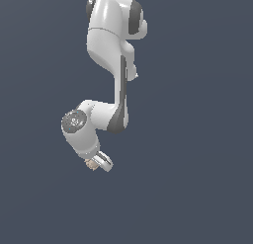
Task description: Pick up the object and move it to a goal position.
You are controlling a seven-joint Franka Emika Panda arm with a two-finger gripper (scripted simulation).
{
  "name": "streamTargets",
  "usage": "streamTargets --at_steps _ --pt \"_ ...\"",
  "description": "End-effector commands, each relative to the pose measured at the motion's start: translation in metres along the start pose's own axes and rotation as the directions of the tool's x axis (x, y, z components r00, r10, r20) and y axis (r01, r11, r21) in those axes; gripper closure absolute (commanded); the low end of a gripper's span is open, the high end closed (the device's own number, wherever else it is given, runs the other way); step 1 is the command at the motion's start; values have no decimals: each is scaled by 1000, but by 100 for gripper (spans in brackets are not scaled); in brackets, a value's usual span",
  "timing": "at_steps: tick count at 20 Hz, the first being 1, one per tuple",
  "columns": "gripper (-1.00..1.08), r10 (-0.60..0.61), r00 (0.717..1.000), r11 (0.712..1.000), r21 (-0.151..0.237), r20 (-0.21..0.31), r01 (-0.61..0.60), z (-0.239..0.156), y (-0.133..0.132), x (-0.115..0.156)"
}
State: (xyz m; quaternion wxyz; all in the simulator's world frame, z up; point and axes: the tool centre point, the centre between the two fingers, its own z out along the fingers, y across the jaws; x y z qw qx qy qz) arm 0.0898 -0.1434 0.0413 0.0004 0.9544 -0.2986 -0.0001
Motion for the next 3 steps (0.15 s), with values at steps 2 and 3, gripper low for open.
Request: streamTargets --at_steps 2,3 --pt "108 -3 1000 1000 1 0 3 0 6 5" --pt "108 -3 1000 1000 1 0 3 0 6 6"
